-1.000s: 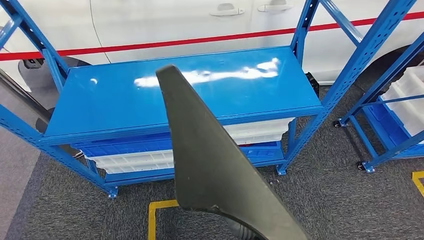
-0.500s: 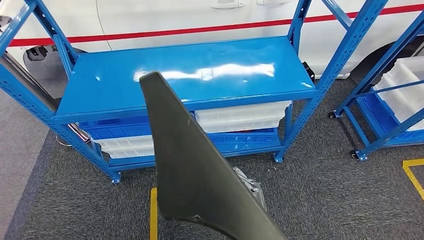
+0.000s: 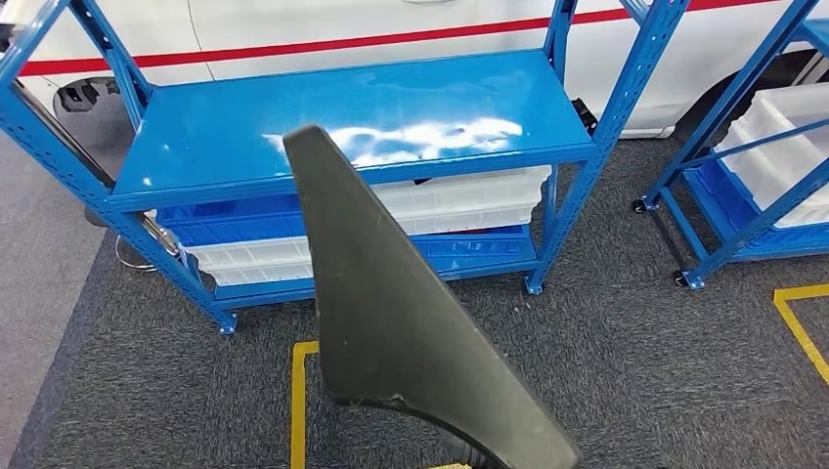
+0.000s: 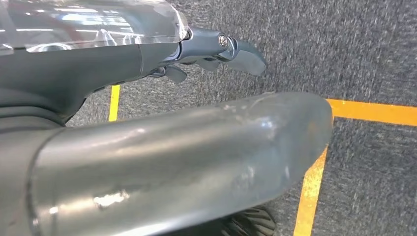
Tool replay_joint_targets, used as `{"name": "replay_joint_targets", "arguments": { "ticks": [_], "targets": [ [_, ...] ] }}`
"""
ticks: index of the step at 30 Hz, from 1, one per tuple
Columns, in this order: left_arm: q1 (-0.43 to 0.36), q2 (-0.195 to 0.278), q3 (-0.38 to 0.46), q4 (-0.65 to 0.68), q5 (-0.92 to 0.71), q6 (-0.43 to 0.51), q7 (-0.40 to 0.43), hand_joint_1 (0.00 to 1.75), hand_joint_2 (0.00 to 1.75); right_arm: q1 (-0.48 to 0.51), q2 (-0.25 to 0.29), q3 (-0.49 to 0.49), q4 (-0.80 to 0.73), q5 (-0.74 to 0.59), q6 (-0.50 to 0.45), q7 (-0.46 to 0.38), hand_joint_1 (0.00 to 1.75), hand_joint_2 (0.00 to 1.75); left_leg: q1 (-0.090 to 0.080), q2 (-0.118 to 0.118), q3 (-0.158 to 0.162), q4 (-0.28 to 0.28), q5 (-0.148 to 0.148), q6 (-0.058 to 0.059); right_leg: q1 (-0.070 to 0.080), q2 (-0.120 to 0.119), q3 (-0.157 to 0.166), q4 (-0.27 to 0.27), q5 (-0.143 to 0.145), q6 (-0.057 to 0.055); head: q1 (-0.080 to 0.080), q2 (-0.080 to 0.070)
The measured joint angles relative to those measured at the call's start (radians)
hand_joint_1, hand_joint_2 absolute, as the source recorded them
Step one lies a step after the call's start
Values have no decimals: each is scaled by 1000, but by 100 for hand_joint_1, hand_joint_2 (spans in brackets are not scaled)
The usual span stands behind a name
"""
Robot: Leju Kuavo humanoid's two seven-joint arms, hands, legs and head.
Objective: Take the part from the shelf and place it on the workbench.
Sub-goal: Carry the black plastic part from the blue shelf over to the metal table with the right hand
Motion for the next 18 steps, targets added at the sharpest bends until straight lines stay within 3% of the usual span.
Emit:
{"name": "replay_joint_targets", "arguments": {
  "ticks": [2,4,5,8,9,10,11,13,15,16,18],
  "targets": [
    [-2,1,2,0,-2,-1,-2,0,0,-2,0,1,0,1,-1,1,175,175,-6,0,27,-59,-12,10,-2,-2,-3,-4,19,12,-2,0],
    [-2,0,4,0,-4,-1,-3,0,0,-3,-1,2,0,4,-1,3,175,175,-4,3,15,-68,11,21,-4,-1,-8,-1,18,25,-4,0],
    [-2,0,6,0,-5,-1,-3,0,0,-3,-2,2,1,6,-2,5,175,175,-2,5,6,-73,24,28,-5,2,-15,16,-8,30,-2,0],
    [-3,0,12,0,-9,-1,-4,0,0,0,-6,2,5,14,-9,9,175,175,0,10,-37,-73,61,39,-10,8,-54,170,-155,43,4,0],
    [-3,0,15,0,-10,-1,-5,0,0,3,-8,2,7,14,-11,10,175,175,0,12,-54,-70,70,38,-13,8,-62,229,-179,47,4,0],
    [-2,0,18,0,-12,-1,-6,0,0,7,-10,2,10,8,-12,10,175,175,0,16,-70,-66,79,37,-16,8,-61,266,-174,51,4,0],
    [-2,-1,21,0,-13,0,-6,0,0,11,-12,2,13,-3,-11,9,175,175,1,21,-86,-61,86,34,-19,7,-47,274,-147,55,5,0],
    [1,-2,26,0,-14,1,-7,0,0,22,-17,2,18,-31,-8,4,175,175,2,33,-113,-45,97,27,-25,-13,32,190,-91,60,5,0],
    [4,-4,35,-1,-14,3,-6,0,0,34,-20,1,19,-49,-11,-1,175,175,0,46,-131,-22,100,16,-20,-47,123,58,-105,54,6,0],
    [4,-5,40,-1,-13,4,-5,0,0,42,-21,-2,19,-53,-16,-2,175,175,-1,53,-135,-14,101,10,-17,-56,148,15,-125,45,7,0],
    [4,-6,48,-1,-11,4,-4,0,0,65,-22,-10,17,-58,-32,-2,175,175,0,69,-139,-8,105,-4,-13,-42,151,-8,-137,21,7,0]
  ]
}}
